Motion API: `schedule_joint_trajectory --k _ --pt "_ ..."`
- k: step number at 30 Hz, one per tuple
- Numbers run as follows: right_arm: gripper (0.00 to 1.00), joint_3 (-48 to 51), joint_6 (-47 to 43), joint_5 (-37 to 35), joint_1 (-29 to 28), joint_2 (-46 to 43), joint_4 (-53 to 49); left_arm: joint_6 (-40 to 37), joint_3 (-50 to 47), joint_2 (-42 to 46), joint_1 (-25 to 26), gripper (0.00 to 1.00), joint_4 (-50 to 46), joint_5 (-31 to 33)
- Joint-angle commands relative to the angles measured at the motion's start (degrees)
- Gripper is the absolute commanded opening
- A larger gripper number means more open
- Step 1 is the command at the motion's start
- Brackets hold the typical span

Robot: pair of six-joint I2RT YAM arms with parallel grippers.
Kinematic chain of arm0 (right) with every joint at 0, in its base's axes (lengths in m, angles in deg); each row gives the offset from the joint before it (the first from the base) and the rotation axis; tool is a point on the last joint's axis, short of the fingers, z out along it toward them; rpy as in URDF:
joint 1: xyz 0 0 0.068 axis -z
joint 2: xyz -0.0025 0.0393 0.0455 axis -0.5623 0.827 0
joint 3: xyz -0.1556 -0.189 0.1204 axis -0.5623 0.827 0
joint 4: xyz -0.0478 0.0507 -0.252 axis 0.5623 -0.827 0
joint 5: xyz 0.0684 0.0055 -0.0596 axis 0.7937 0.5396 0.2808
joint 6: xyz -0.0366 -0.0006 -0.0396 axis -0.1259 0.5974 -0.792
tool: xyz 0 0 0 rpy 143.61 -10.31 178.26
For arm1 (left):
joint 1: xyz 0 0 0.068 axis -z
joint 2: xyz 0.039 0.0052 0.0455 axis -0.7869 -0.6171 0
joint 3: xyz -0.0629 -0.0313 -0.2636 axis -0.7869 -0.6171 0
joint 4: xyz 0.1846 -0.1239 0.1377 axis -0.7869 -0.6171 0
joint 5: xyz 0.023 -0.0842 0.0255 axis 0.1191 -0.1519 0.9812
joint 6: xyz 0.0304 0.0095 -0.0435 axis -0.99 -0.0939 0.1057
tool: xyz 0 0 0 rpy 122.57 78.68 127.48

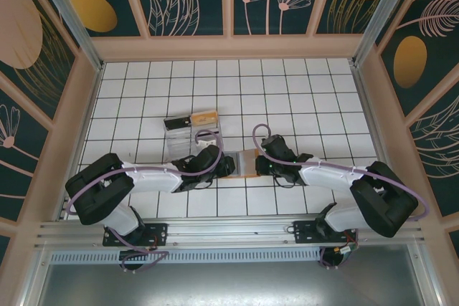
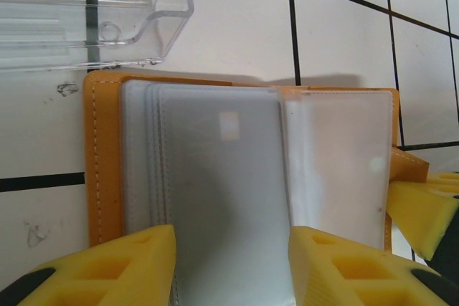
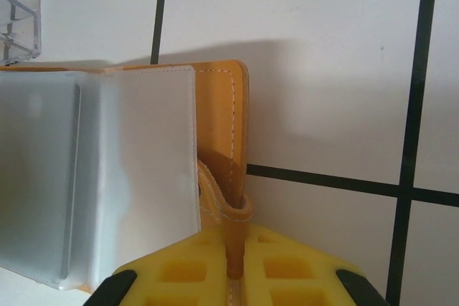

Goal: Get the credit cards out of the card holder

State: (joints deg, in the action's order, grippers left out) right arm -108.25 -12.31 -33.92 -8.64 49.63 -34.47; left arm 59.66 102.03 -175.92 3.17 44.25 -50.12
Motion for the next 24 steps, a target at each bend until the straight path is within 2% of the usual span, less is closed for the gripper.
schedule_joint_trajectory --k 1,18,24 --pt "0.13 0.9 0.8 0.7 -0.4 0.7 0.3 0.9 0.5 1.2 -0.1 0.47 -1.2 1.8" --pt "0.13 0.7 0.9 0.9 -0.6 0.8 0.2 0.6 1.4 -2.5 -0.1 0.46 2.1 -2.9" --pt "0.13 0.7 1.0 0.9 -0.8 1.0 0.5 -0.2 1.3 -2.6 -0.1 0.54 4.9 -5.3"
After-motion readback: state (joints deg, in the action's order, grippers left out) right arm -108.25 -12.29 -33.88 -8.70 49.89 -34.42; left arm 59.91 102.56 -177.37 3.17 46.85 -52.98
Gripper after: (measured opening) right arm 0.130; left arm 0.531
